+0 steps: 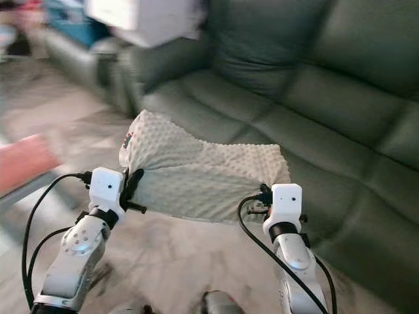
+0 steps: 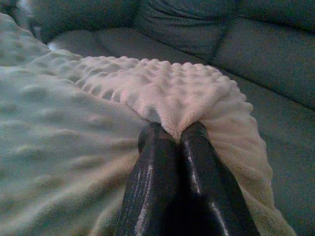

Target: Move the pillow to the sofa

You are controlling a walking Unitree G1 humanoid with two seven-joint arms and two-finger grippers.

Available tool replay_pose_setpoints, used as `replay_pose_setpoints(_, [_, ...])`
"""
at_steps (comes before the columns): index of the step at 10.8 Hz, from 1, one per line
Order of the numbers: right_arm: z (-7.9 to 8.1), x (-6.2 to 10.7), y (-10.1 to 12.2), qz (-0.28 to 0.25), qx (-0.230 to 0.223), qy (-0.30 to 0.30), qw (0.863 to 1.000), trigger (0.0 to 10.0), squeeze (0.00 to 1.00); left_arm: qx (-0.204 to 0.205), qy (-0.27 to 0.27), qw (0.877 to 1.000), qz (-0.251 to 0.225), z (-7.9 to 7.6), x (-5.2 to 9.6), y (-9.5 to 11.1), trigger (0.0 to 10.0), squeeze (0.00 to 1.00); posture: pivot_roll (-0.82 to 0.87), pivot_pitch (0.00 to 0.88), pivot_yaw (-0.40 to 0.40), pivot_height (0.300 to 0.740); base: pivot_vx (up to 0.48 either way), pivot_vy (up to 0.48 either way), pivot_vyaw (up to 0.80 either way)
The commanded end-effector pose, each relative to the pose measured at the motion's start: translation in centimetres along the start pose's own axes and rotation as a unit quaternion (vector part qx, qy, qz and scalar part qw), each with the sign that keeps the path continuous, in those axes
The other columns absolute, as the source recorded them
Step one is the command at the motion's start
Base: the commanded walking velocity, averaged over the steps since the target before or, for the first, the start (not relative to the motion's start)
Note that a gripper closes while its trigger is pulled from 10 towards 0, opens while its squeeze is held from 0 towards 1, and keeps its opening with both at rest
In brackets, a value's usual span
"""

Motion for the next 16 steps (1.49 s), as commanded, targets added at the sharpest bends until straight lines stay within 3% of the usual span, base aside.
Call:
replay_pose_setpoints(1, [-0.1,-0.1,1.0,-0.019,-0.002,-0.001,1.0,10.0,0.0,-0.001,-0.007,1.0,-0.021,-0.1,-0.2,1.1,10.0,0.0,-0.04,0.048,-0.029,0.74,0.0,0.0,-0.8])
replay_pose_setpoints(6, [0.0,0.0,1.2,-0.024,-0.006,0.002,1.0,10.0,0.0,0.009,-0.032,0.999,-0.027,-1.0,-0.3,1.4,10.0,0.0,-0.04,0.048,-0.025,0.74,0.0,0.0,-0.64])
replay_pose_setpoints(16, [0.1,-0.1,1.3,-0.025,-0.005,0.006,1.0,10.0,0.0,0.015,-0.049,0.998,-0.026,-1.8,-0.2,1.3,10.0,0.0,-0.04,0.047,-0.027,0.74,0.267,0.0,-0.8])
Point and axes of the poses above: a point about 5 cm out from each wrist's last joint towards the gripper, its own x axis pointing back from the gripper into the wrist, its own y axis along the axis of the wrist's last joint, z = x × y, the point moved 6 cm from there along -x, pointing out of the wrist towards the gripper, and after that the axes turned 1 degree about x, right-handed, at the moved point
